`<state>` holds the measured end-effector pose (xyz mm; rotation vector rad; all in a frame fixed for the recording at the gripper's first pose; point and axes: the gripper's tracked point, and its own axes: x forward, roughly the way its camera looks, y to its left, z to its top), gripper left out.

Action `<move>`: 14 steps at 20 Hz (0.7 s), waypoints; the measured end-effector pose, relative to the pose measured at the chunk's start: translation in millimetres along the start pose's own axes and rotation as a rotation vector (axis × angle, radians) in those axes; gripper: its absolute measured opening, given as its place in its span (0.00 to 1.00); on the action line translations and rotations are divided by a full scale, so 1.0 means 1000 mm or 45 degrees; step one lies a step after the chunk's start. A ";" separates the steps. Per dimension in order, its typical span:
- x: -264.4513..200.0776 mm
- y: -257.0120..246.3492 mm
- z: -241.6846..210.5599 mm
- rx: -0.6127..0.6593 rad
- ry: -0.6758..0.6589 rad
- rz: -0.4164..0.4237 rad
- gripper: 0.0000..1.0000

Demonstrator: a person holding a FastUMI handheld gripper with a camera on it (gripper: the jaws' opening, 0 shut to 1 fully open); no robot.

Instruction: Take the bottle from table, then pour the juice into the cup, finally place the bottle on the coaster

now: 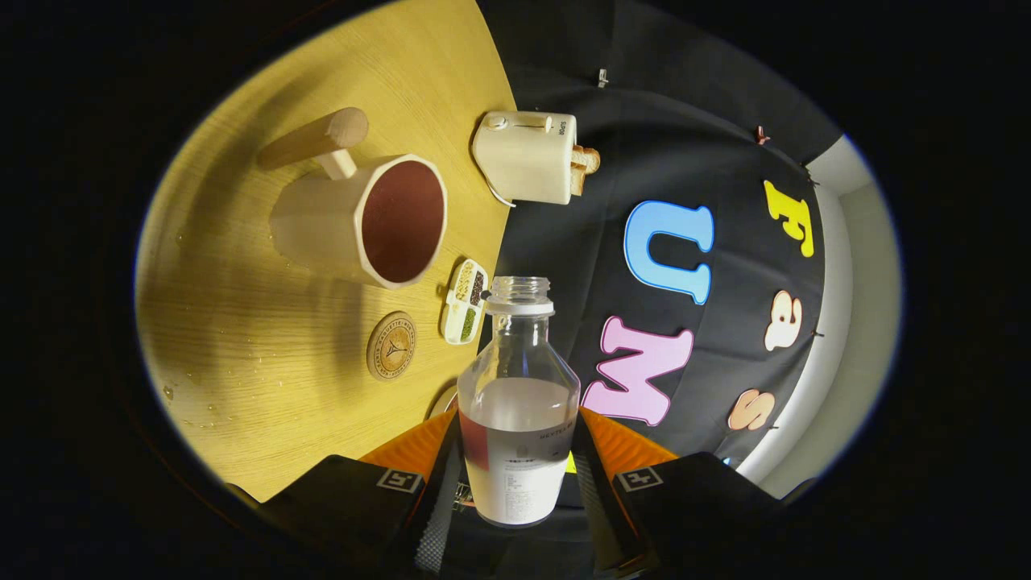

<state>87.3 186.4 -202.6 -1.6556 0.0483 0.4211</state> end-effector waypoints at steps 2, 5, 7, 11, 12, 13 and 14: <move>0.001 0.000 -0.001 -0.006 0.002 -0.002 0.72; 0.001 -0.002 0.000 -0.010 0.007 -0.003 0.72; 0.002 -0.004 0.003 -0.030 -0.003 -0.007 0.72; 0.003 -0.005 0.006 -0.072 -0.021 -0.015 0.72; 0.004 -0.005 0.006 -0.076 -0.023 -0.014 0.72; 0.003 -0.005 0.007 -0.082 -0.026 -0.013 0.72; 0.004 -0.006 0.007 -0.093 -0.030 -0.015 0.72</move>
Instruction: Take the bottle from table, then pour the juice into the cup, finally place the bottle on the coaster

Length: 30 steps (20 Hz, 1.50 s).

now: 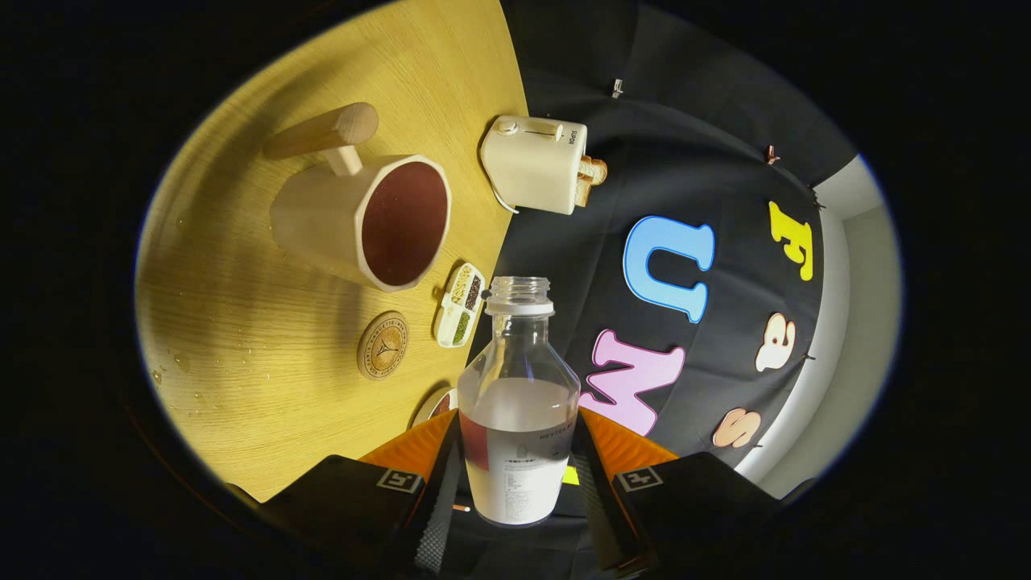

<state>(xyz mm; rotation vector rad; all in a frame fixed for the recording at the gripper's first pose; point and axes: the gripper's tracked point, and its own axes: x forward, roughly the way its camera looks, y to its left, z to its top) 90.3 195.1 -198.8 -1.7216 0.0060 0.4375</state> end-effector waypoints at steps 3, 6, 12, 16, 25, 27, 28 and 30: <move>0.000 -0.001 0.001 -0.028 -0.012 -0.011 0.72; 0.003 -0.002 0.001 -0.045 -0.011 -0.006 0.72; 0.004 -0.001 0.001 -0.081 -0.013 -0.001 0.72; 0.001 0.002 0.002 -0.106 -0.025 -0.003 0.72; -0.001 0.007 0.009 -0.122 -0.045 0.007 0.72; -0.001 0.006 0.012 -0.124 -0.047 0.008 0.72; 0.000 0.007 0.013 -0.125 -0.048 0.009 0.72; 0.003 0.008 0.014 -0.133 -0.051 0.013 0.72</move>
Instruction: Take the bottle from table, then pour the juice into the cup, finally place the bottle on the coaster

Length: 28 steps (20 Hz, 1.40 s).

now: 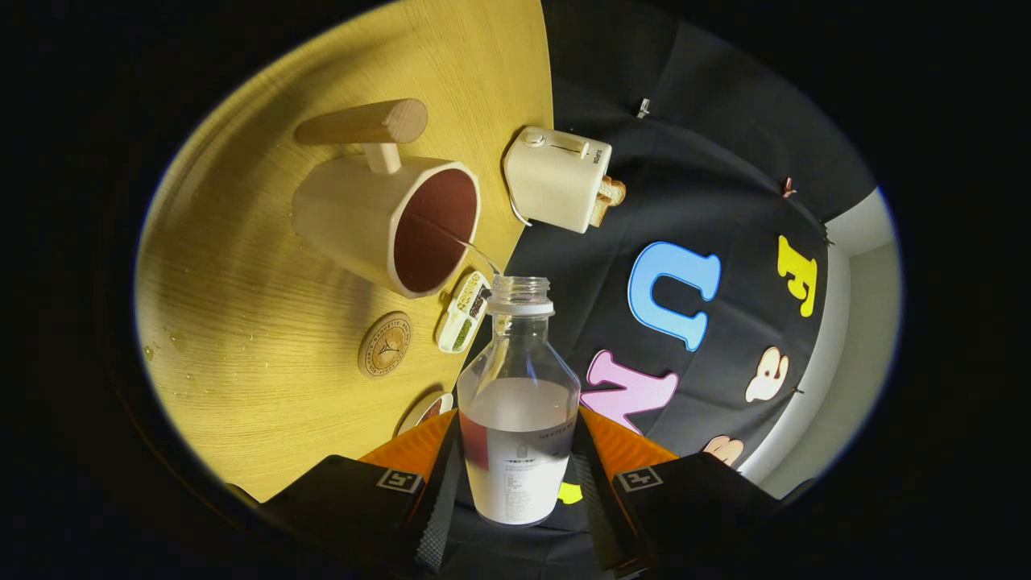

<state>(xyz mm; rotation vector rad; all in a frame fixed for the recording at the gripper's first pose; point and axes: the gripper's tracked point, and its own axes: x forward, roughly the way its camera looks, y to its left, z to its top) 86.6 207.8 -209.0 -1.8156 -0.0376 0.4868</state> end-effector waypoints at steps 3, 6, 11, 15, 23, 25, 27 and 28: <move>0.000 0.002 0.000 -0.016 -0.004 0.004 0.72; 0.004 0.003 -0.001 -0.026 -0.006 0.003 0.72; 0.009 0.002 -0.002 -0.037 -0.007 0.000 0.72; 0.012 0.001 -0.002 -0.048 -0.015 -0.004 0.72; 0.013 0.001 -0.005 -0.095 -0.025 -0.016 0.72; 0.012 0.001 -0.005 -0.103 -0.028 -0.019 0.72; 0.012 0.002 -0.005 -0.115 -0.028 -0.022 0.72; 0.012 0.001 -0.005 -0.123 -0.032 -0.025 0.72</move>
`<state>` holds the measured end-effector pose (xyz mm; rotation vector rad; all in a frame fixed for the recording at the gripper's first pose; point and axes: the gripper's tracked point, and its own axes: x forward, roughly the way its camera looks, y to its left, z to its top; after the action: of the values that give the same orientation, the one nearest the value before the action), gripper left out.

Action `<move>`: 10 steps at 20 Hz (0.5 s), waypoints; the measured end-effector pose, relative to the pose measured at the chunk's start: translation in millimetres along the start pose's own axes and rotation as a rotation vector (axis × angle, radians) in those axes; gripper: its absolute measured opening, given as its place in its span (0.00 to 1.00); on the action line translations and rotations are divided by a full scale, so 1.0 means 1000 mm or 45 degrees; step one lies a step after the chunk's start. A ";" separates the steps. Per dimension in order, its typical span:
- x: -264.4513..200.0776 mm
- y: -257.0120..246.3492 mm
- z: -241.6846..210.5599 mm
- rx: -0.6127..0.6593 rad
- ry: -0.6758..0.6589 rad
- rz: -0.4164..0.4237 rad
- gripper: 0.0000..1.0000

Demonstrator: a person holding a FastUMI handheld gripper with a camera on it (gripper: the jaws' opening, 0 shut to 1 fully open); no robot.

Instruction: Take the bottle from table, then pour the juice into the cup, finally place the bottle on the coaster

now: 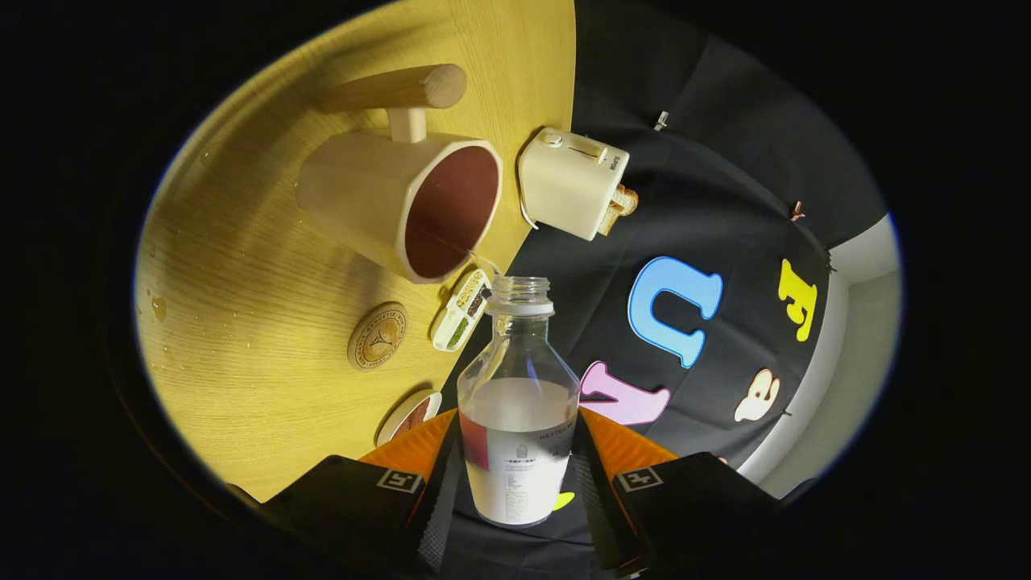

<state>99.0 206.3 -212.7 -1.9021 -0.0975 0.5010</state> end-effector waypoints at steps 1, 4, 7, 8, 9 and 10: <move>-0.001 -0.001 0.000 -0.009 -0.004 -0.005 0.72; -0.002 -0.002 0.002 -0.037 -0.020 -0.017 0.72; -0.003 -0.003 0.005 -0.052 -0.031 -0.025 0.72; -0.004 -0.003 0.006 -0.061 -0.036 -0.028 0.72; -0.004 -0.005 0.007 -0.072 -0.040 -0.033 0.72; -0.004 -0.006 0.007 -0.084 -0.044 -0.040 0.72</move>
<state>93.3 213.6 -208.4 -1.9541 -0.1677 0.5150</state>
